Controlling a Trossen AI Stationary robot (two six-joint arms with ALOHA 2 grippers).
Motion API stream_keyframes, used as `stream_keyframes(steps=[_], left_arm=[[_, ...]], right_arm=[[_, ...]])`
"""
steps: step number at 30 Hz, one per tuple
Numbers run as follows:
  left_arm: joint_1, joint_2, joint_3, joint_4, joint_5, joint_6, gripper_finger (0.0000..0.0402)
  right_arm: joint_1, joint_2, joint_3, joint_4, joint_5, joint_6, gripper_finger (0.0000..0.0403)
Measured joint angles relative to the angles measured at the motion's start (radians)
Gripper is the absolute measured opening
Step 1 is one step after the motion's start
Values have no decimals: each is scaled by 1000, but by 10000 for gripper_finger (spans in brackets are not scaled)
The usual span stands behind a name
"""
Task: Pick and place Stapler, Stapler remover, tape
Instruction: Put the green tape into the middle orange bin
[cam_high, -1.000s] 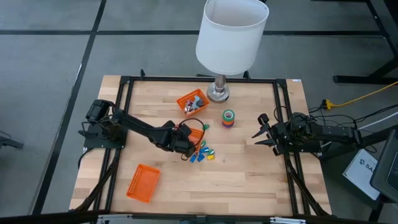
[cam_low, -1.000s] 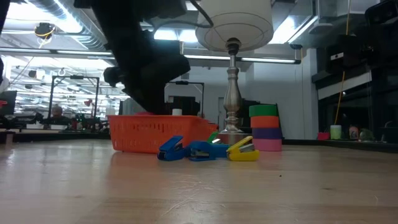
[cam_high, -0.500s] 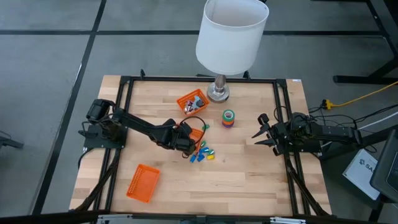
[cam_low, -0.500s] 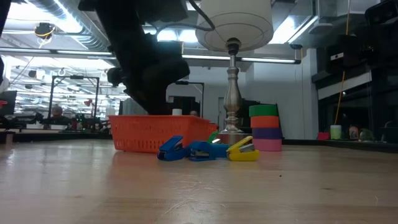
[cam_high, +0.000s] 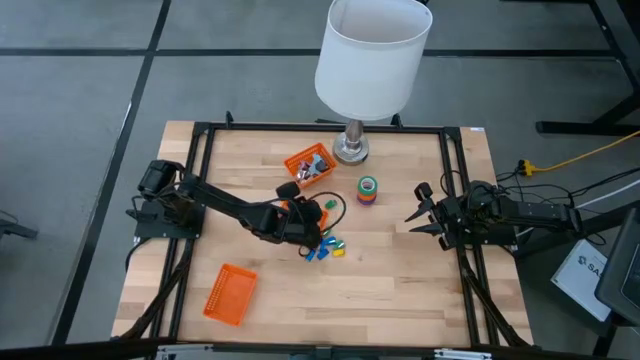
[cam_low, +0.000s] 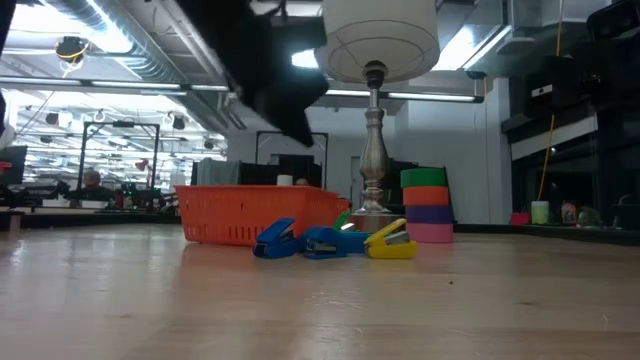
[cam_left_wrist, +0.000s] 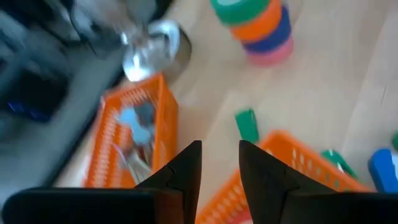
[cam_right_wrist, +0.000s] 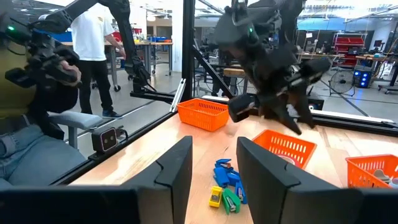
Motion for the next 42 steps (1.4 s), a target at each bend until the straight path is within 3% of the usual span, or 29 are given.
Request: stream_keyframes(steps=[12, 20, 30, 42], left_arm=[[-55, 0, 0, 134, -3, 180, 99], [24, 0, 0, 356, 271, 409, 99], [198, 0, 0, 506, 529, 534, 102], [377, 1, 0, 598, 713, 594, 104]], right_arm=[[0, 0, 0, 0, 0, 0, 129], [0, 0, 0, 0, 0, 0, 129], [0, 0, 0, 0, 0, 0, 129], [0, 0, 0, 0, 0, 0, 129]])
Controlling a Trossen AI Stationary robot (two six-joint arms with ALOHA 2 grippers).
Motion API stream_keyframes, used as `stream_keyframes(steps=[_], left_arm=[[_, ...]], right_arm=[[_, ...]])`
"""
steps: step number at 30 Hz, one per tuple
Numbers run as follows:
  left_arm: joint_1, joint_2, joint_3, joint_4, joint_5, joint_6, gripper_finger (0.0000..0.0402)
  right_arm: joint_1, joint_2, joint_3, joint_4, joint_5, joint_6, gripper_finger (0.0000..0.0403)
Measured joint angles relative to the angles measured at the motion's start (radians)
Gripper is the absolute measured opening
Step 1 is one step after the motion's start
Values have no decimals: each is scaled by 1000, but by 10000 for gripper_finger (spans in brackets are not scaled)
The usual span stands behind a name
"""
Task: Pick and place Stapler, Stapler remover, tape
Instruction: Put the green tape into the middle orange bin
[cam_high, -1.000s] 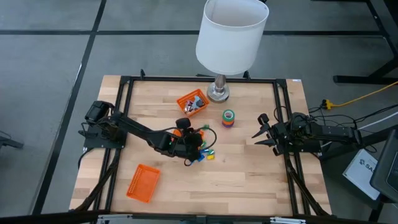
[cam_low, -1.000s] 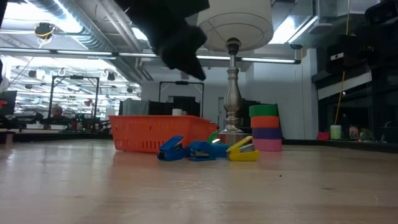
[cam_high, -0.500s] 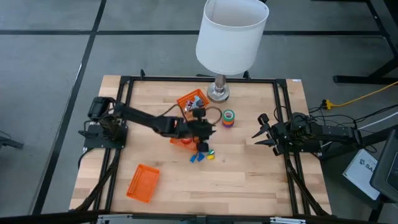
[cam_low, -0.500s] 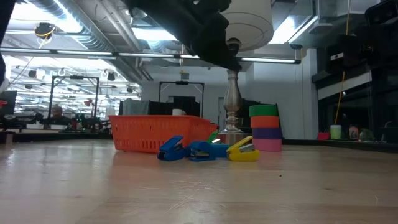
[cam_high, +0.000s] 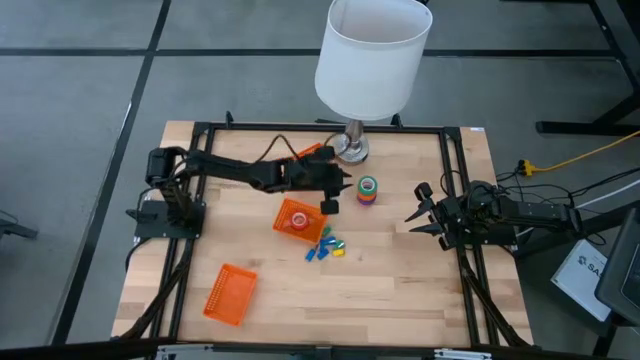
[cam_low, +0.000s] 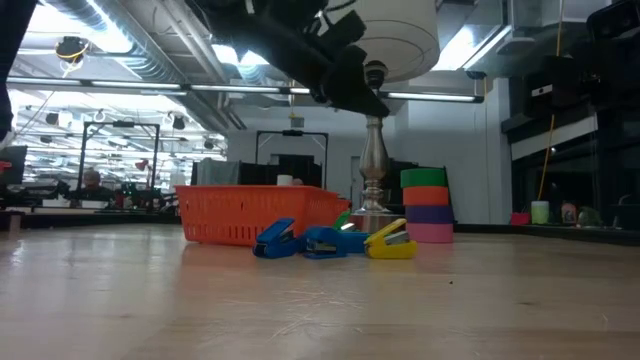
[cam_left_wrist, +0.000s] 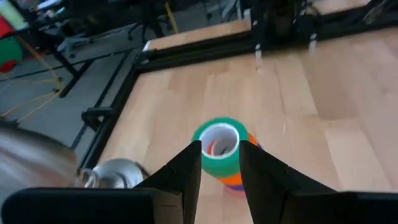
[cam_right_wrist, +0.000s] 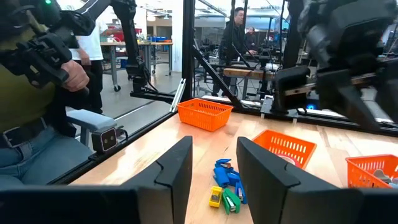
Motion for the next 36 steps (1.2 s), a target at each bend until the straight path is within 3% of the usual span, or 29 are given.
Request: stream_keyframes(steps=[6, 21, 29, 36], left_arm=[[63, 1, 0, 41, 105, 48, 105], [77, 117, 41, 93, 155, 81, 130], [74, 121, 61, 101, 157, 70, 154], [67, 143, 60, 107, 157, 62, 150]], right_arm=[[0, 0, 0, 0, 0, 0, 129], [0, 0, 0, 0, 0, 0, 129], [0, 0, 0, 0, 0, 0, 129], [0, 0, 0, 0, 0, 0, 129]])
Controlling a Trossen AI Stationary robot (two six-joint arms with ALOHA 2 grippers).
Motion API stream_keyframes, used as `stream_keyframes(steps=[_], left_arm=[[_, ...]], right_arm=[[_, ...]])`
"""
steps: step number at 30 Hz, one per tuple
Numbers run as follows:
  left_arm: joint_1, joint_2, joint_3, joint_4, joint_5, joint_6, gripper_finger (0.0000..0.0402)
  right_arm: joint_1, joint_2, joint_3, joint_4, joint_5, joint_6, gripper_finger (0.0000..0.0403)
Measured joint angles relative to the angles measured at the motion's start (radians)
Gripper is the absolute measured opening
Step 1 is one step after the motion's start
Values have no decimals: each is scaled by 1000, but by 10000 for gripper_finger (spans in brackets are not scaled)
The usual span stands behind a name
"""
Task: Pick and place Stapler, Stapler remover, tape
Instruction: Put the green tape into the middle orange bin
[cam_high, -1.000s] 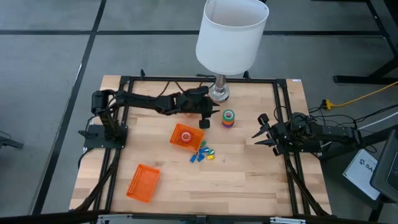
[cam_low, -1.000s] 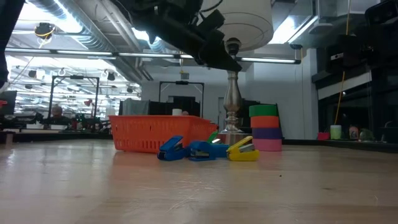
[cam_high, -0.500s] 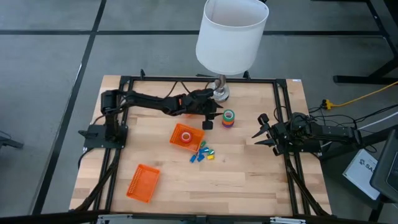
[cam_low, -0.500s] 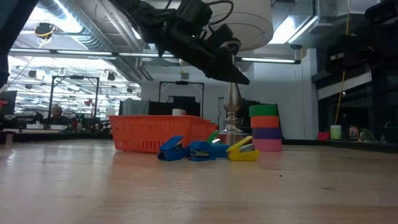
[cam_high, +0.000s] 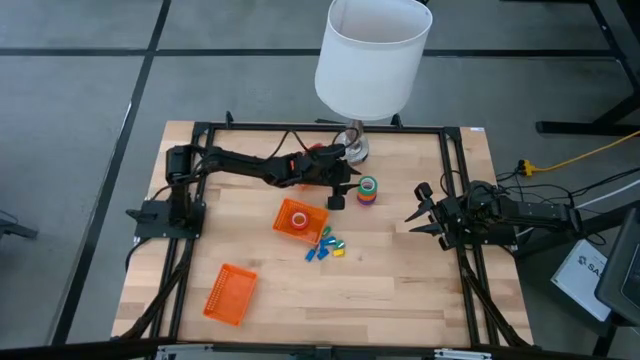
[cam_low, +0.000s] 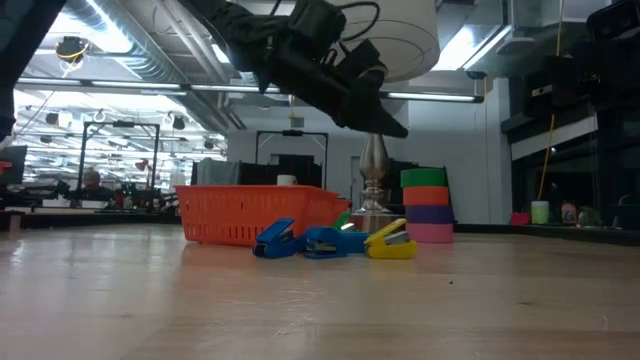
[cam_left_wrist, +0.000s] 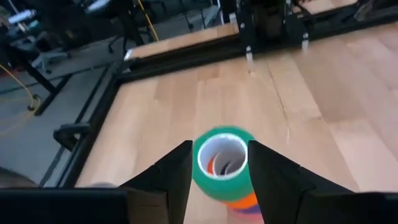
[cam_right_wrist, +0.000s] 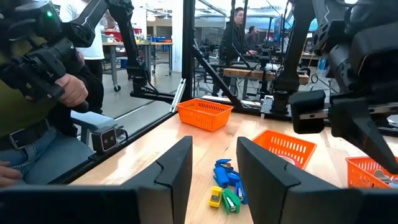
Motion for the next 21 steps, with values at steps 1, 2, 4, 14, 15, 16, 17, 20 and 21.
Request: stream_keyframes(steps=[1, 2, 4, 14, 15, 16, 17, 20, 21], left_arm=[[-4, 8, 2, 12, 0, 0, 149], [-8, 13, 3, 10, 0, -4, 148], [-14, 22, 0, -9, -4, -9, 146], [-26, 31, 1, -2, -3, 5, 146], [-26, 31, 1, -2, -3, 5, 145], [-26, 31, 1, -3, -2, 7, 145], [-26, 31, 1, -3, -2, 13, 144], [-26, 31, 1, 3, 2, 34, 144], [-26, 31, 0, 11, 7, 39, 144]], right_arm=[[0, 0, 0, 0, 0, 0, 129], [0, 0, 0, 0, 0, 0, 129], [0, 0, 0, -1, 0, 0, 129], [0, 0, 0, 0, 0, 0, 129], [0, 0, 0, -1, 0, 0, 129], [0, 0, 0, 0, 0, 0, 129], [0, 0, 0, 0, 0, 0, 129], [0, 0, 0, 0, 0, 0, 129], [0, 0, 0, 0, 0, 0, 129]])
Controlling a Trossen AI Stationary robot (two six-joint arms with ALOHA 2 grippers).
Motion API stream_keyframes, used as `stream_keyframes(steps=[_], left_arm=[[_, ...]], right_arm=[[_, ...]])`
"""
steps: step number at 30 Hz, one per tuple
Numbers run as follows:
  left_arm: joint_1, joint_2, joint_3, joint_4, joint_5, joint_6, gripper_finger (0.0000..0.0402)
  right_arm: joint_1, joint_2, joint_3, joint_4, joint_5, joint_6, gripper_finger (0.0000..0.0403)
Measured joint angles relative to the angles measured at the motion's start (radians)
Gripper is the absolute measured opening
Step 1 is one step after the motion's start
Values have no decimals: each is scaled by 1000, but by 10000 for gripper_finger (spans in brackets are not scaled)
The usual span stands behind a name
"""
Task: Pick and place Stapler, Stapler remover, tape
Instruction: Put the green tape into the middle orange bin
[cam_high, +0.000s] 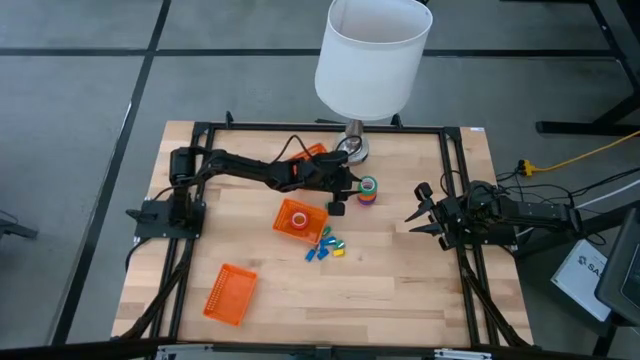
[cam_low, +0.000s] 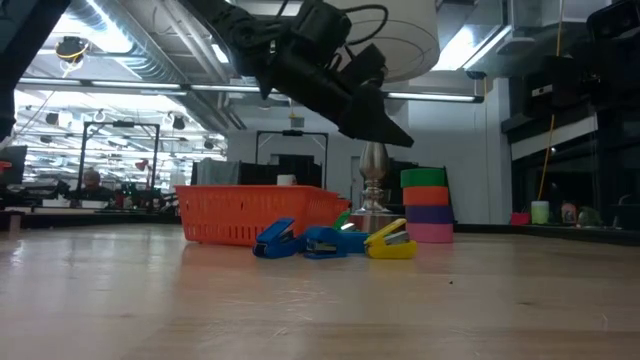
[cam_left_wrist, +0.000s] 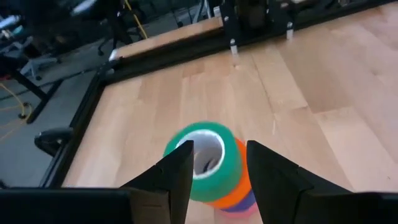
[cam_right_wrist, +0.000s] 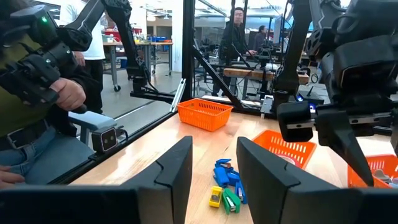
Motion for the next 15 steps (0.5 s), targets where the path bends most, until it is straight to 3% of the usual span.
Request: stream_keyframes(steps=[15], left_arm=[[0, 96, 20, 69, 41, -14, 143]], right_arm=[[0, 0, 0, 1, 0, 0, 129]])
